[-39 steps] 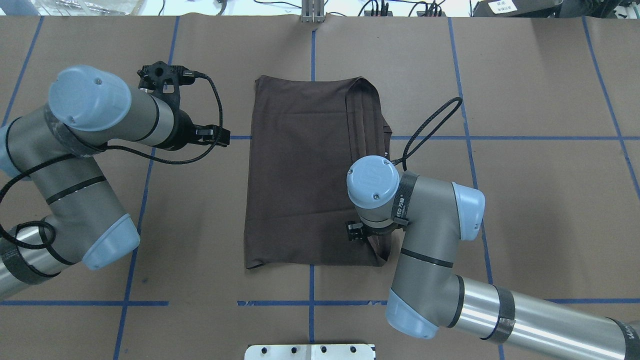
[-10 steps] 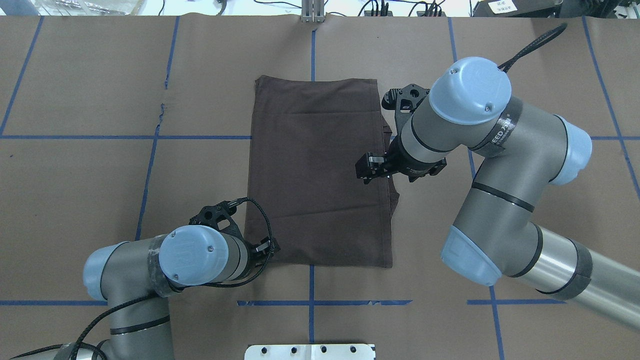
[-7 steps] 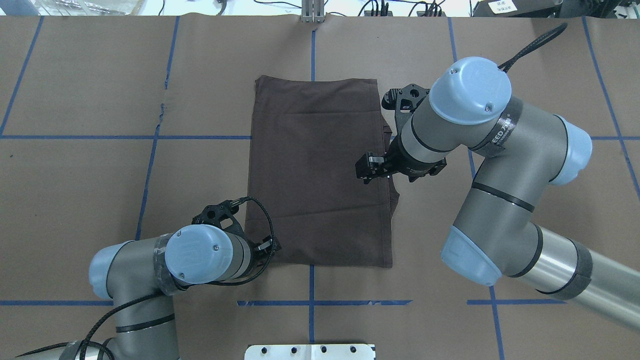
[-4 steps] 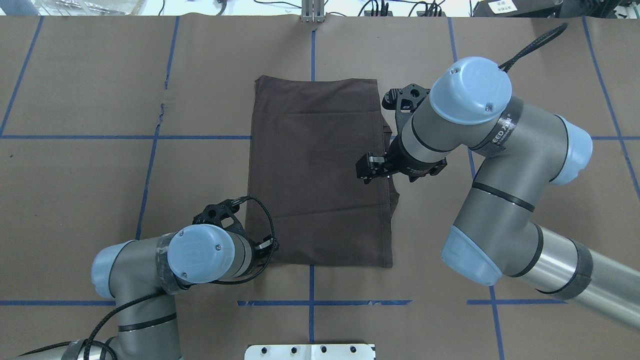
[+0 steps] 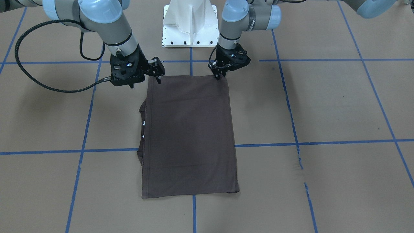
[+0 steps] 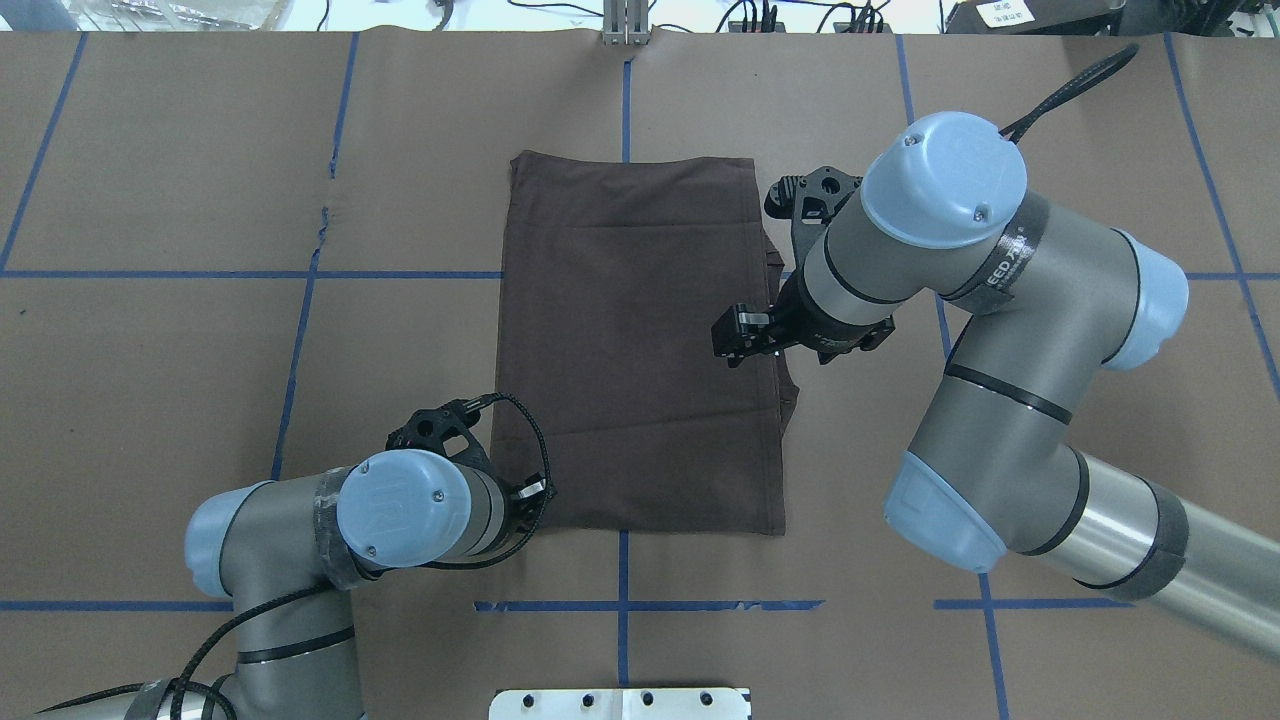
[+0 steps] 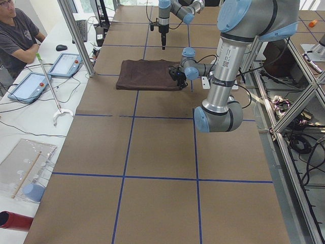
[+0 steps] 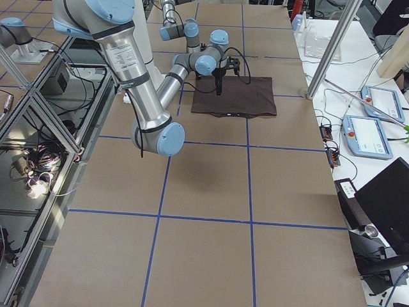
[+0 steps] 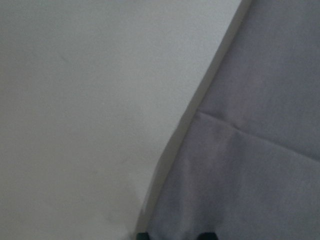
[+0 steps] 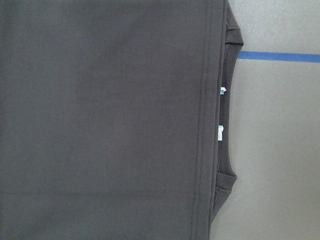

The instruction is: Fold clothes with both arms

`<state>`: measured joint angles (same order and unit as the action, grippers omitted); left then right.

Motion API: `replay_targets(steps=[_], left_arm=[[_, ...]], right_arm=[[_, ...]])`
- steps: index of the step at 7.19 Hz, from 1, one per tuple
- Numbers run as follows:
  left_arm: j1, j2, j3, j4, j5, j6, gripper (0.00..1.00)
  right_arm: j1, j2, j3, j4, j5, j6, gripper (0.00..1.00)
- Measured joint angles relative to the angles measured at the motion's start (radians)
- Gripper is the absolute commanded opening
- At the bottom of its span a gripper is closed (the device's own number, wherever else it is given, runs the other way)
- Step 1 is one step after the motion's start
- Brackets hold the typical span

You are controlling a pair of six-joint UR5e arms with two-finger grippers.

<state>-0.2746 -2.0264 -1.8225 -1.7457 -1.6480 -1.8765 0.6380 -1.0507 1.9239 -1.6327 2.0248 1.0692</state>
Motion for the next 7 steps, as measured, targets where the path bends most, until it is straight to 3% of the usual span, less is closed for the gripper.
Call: replay_targets(steps=[4, 7], left_arm=[[-0.011, 0.001, -0.018, 0.017, -0.004, 0.017, 0.00], [-0.028, 0.002, -0.057, 0.047, -0.009, 0.056, 0.00]], right_arm=[[0.000, -0.008, 0.009, 0.000, 0.000, 0.017, 1.00], [-0.032, -0.035, 0.038, 0.019, -0.003, 0.309, 1.00]])
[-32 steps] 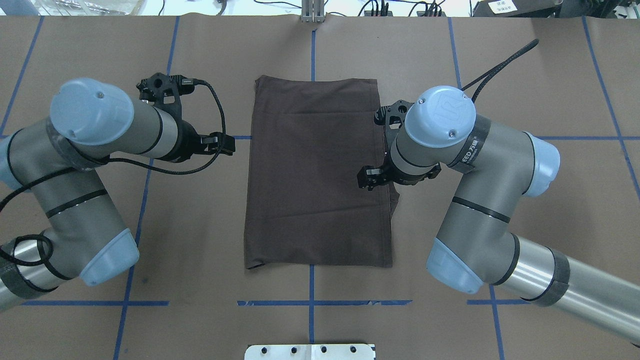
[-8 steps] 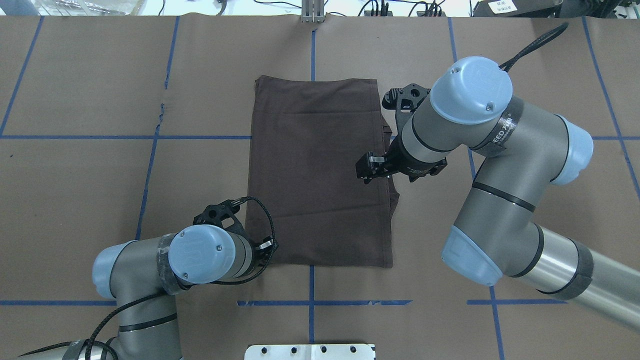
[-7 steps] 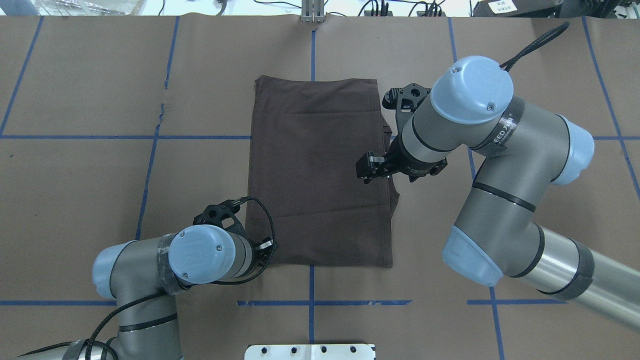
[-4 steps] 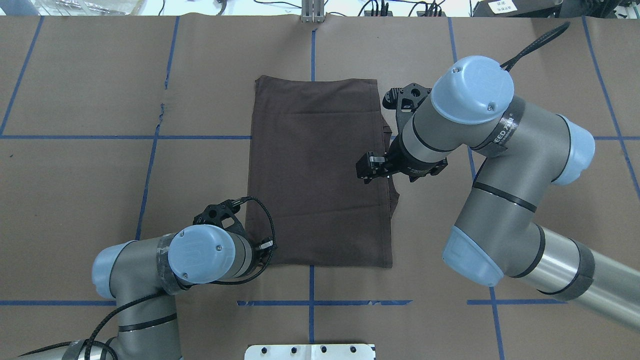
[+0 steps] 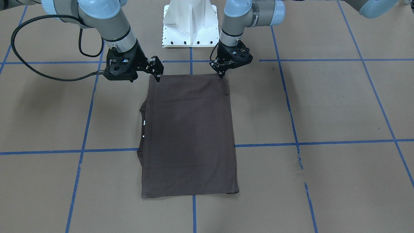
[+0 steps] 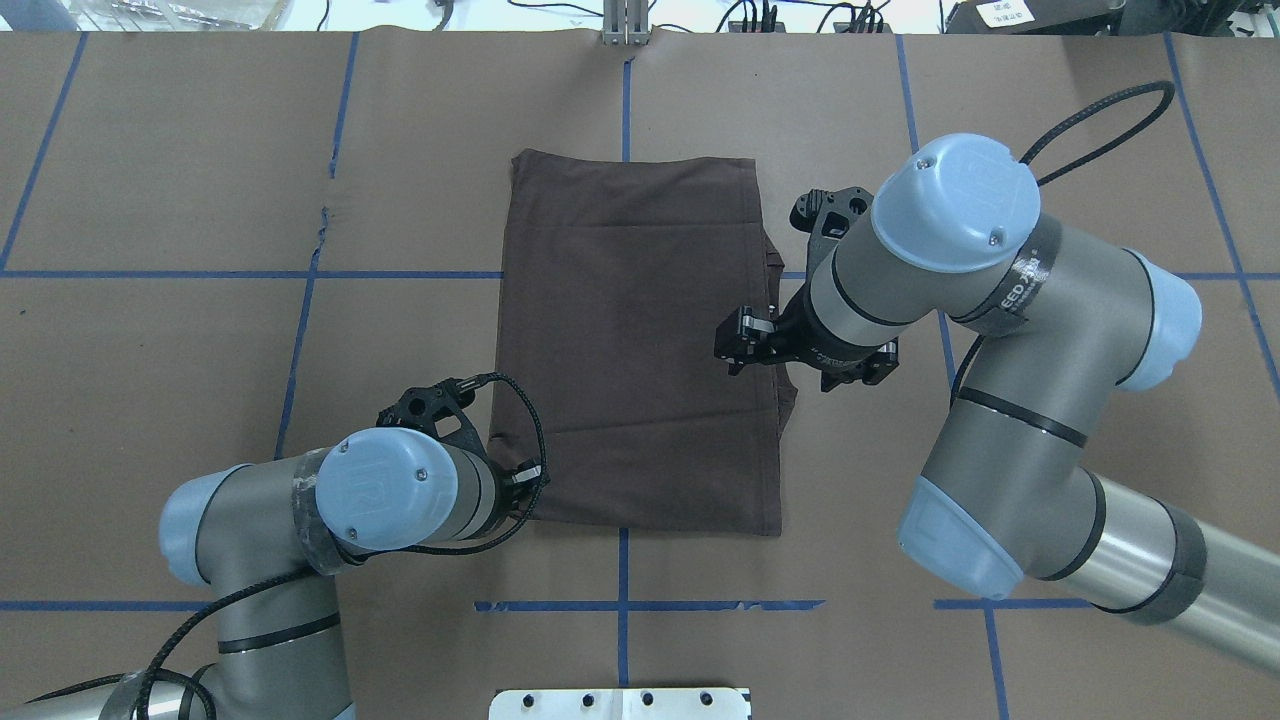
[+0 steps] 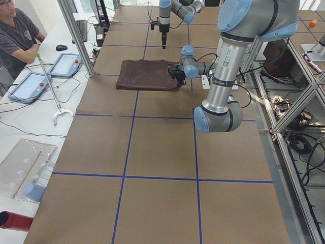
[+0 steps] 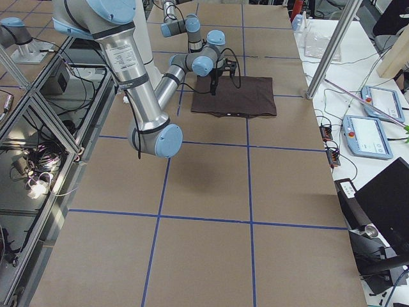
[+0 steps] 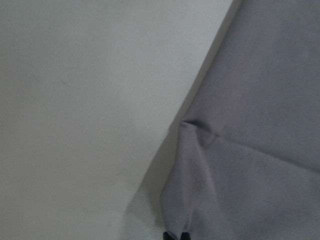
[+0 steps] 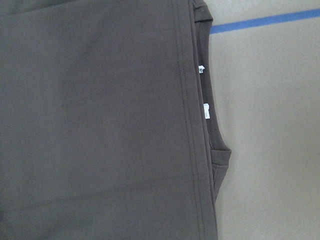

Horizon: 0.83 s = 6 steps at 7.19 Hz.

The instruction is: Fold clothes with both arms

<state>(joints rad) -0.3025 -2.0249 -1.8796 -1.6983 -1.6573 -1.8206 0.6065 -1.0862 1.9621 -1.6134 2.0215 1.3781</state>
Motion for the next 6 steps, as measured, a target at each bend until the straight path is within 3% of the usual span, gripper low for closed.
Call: replay_targets(steps=[1, 3, 6], left_arm=[[-0.002, 0.000, -0.004, 0.002, -0.001, 0.003, 0.00], [-0.003, 0.000, -0.005, 0.002, -0.001, 0.004, 0.00], [-0.003, 0.000, -0.006, 0.002, -0.001, 0.004, 0.00]], right_arm=[[-0.029, -0.024, 0.006, 0.040, -0.021, 0.122, 1.00], [-0.141, -0.095, 0.009, 0.150, -0.149, 0.314, 1.00], [-0.267, -0.099, -0.036, 0.134, -0.266, 0.460, 1.00]])
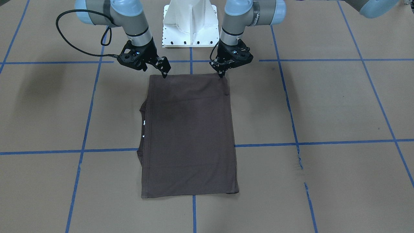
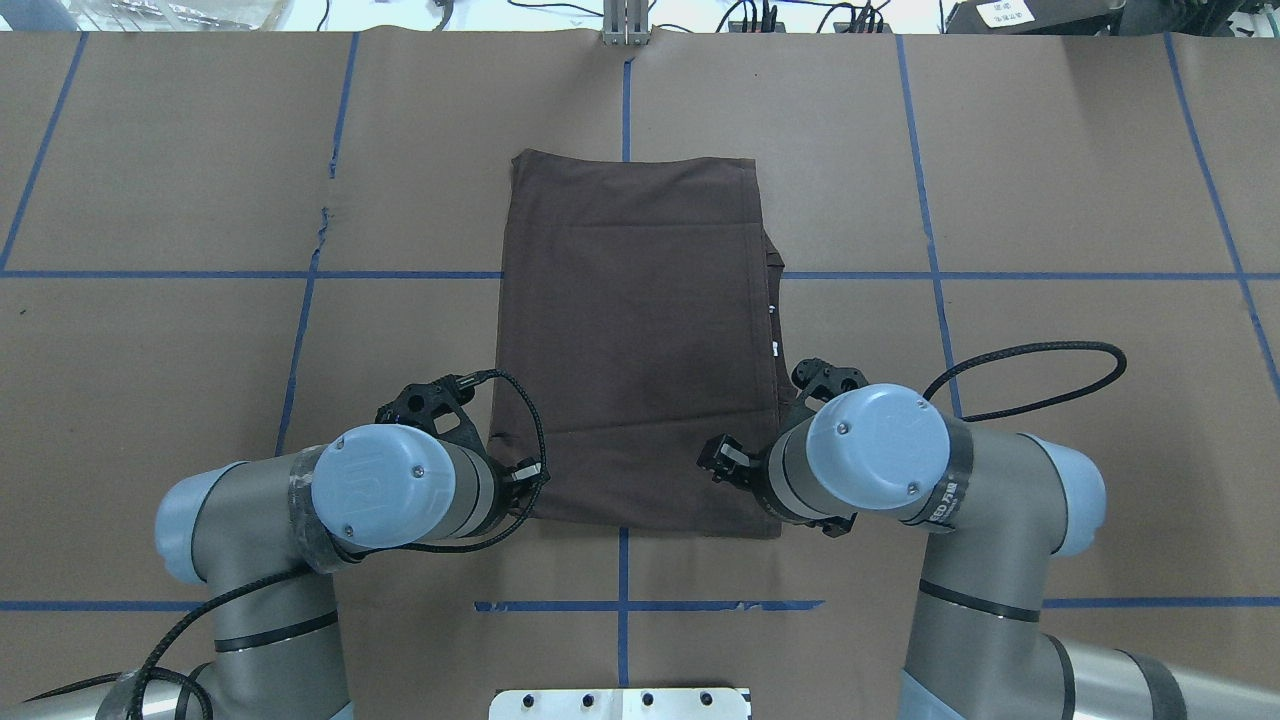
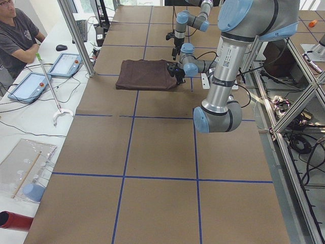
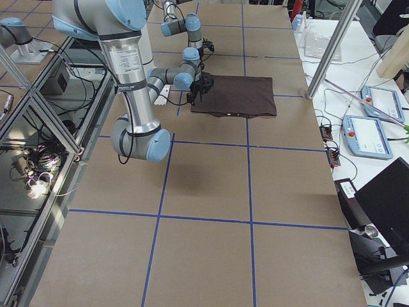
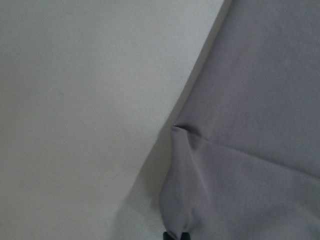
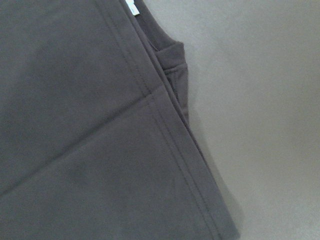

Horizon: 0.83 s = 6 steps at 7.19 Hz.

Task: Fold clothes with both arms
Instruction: 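Grasp the near edge of the shirt with both grippers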

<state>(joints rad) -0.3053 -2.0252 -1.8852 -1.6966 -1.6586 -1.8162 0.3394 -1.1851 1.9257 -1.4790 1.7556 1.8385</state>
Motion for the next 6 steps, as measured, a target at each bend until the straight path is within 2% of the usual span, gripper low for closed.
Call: replay_targets(steps=[2, 6], left_arm=[[0.000, -0.005, 0.000, 0.001, 0.000, 0.000, 0.00], [0.000, -0.009, -0.001, 0.000, 0.000, -0.001, 0.00]], right_arm=[[-0.017, 0.035, -0.066, -0.021, -0.013, 0.008, 1.00], [-0.021, 0.059, -0.126, -0.017, -0.032, 0.000, 1.00]])
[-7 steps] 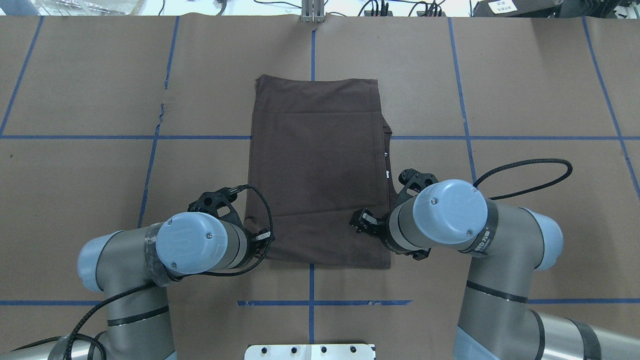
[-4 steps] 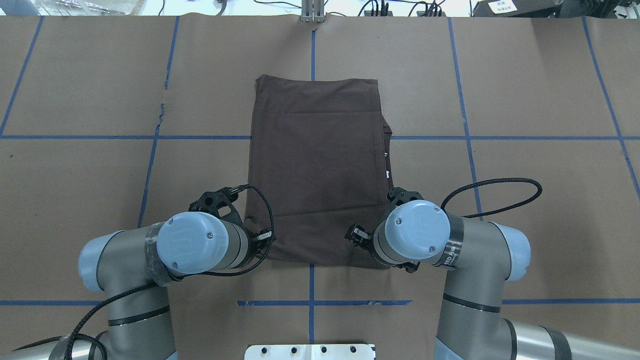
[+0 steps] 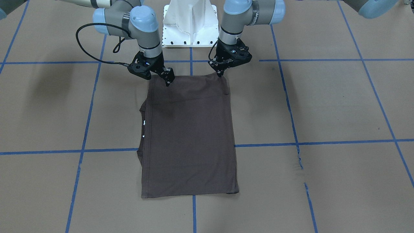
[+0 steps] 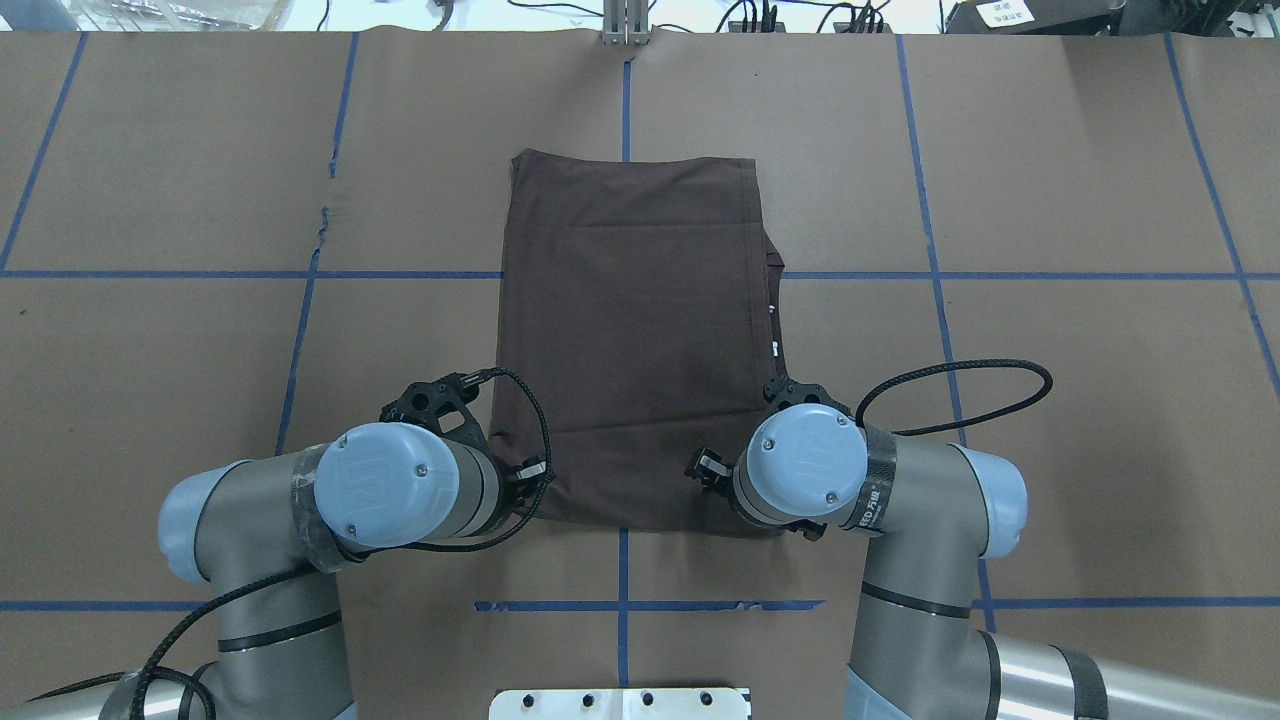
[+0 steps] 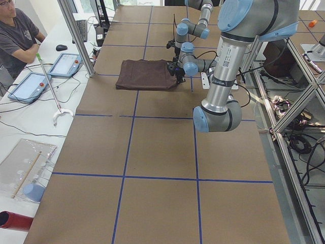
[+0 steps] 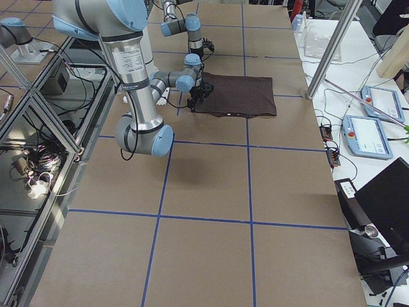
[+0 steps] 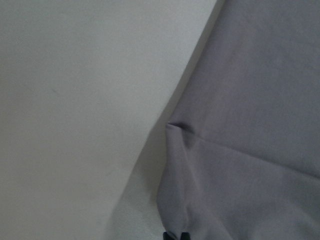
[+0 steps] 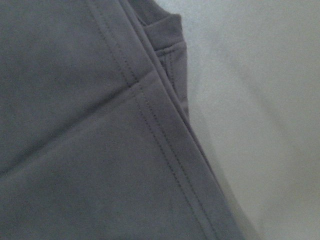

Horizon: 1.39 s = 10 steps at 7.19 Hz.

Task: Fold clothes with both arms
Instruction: 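Grasp the near edge of the shirt with both grippers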

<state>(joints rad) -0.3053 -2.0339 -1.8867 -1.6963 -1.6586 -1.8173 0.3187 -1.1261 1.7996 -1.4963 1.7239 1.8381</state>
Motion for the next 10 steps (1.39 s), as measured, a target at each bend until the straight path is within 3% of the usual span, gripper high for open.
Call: replay_targets(steps=[4, 5, 6, 7, 8, 10], left_arm=[[0.000, 0.000, 0.000, 0.001, 0.000, 0.001, 0.00], [0.000, 0.000, 0.000, 0.001, 0.000, 0.001, 0.00], [0.000, 0.000, 0.000, 0.001, 0.000, 0.001, 0.00], [-0.002, 0.000, 0.000, 0.001, 0.000, 0.001, 0.00], [-0.004, 0.000, 0.000, 0.001, 0.000, 0.001, 0.00], [-0.006, 0.000, 0.000, 0.001, 0.000, 0.001, 0.00]], right_arm=[[-0.008, -0.011, -0.003, 0.003, -0.003, -0.002, 1.00], [-0.010, -0.015, -0.002, 0.004, -0.003, -0.001, 0.95], [-0.011, -0.016, -0.002, 0.004, -0.003, -0.001, 0.53], [-0.012, -0.017, 0.000, 0.003, -0.003, -0.001, 0.22], [-0.011, -0.015, 0.003, 0.004, -0.002, -0.002, 0.02], [-0.009, -0.012, 0.004, 0.004, 0.001, -0.005, 0.00]])
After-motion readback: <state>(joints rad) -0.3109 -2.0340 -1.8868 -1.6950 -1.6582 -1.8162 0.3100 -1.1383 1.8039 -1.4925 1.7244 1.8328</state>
